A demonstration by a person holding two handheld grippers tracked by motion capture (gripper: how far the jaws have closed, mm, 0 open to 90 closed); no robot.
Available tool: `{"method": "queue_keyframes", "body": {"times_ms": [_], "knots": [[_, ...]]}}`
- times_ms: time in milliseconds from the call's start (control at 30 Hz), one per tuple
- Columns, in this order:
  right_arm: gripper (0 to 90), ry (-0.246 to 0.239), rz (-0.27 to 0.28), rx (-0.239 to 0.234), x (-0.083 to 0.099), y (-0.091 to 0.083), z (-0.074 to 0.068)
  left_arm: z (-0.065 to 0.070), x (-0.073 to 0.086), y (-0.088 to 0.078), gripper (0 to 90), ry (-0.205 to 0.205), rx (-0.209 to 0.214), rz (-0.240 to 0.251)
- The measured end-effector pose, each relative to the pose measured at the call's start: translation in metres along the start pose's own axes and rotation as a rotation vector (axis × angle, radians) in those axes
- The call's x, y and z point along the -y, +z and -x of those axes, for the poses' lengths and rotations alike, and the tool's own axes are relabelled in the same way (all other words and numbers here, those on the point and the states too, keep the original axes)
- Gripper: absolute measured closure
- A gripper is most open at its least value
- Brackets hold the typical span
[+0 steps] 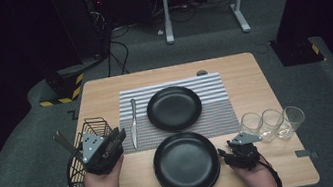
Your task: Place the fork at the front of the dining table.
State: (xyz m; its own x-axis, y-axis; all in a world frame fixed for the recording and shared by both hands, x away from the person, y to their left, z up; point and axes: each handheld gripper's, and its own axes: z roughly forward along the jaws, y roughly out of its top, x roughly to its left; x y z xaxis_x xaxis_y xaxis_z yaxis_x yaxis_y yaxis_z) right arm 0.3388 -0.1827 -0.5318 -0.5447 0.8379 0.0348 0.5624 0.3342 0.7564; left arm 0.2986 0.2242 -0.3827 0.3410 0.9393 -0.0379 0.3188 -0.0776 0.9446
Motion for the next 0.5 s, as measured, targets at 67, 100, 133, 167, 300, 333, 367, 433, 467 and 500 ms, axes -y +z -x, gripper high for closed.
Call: {"method": "queue_keyframes", "body": {"times_ms": [67,100,133,167,300,333,367,433,467,500], "knots": [[49.0,0.0,0.0,0.0,0.0,0.0001,0.0,-0.0009,-0.0004,-0.0009,72.9,0.002,-0.005,0.001],[49.0,0.0,-0.001,0.0,0.0,0.0001,0.0001,-0.0017,-0.0006,-0.0013,73.4,0.007,-0.007,0.001],[49.0,0.0,-0.001,0.0,0.0,0.0001,0.0001,-0.0022,-0.0008,-0.0017,74.8,0.01,-0.008,0.0],[49.0,0.0,-0.001,0.0,0.0,0.0001,0.0001,-0.0022,-0.0008,-0.0017,75.4,0.01,-0.008,0.0],[49.0,0.002,-0.001,-0.001,-0.0001,0.0001,0.0001,-0.0034,-0.0015,-0.0024,77.1,0.024,-0.019,-0.005],[49.0,0.003,0.0,0.0,0.0,-0.0001,0.0002,-0.0041,-0.0017,-0.0029,77.1,0.025,-0.023,-0.004],[49.0,0.004,0.0,0.0,0.0,-0.0001,0.0003,-0.0055,-0.0019,-0.004,77.1,0.024,-0.029,-0.002],[49.0,0.003,0.0,0.0,0.0,-0.0001,0.0003,-0.0063,-0.002,-0.0046,77.1,0.024,-0.032,0.0],[49.0,0.002,0.001,0.0,0.0,-0.0001,0.0002,-0.008,-0.0021,-0.0063,77.0,0.02,-0.04,0.006],[49.0,0.002,0.001,0.0,0.0,-0.0001,0.0002,-0.008,-0.0021,-0.0063,77.0,0.02,-0.04,0.006]]}}
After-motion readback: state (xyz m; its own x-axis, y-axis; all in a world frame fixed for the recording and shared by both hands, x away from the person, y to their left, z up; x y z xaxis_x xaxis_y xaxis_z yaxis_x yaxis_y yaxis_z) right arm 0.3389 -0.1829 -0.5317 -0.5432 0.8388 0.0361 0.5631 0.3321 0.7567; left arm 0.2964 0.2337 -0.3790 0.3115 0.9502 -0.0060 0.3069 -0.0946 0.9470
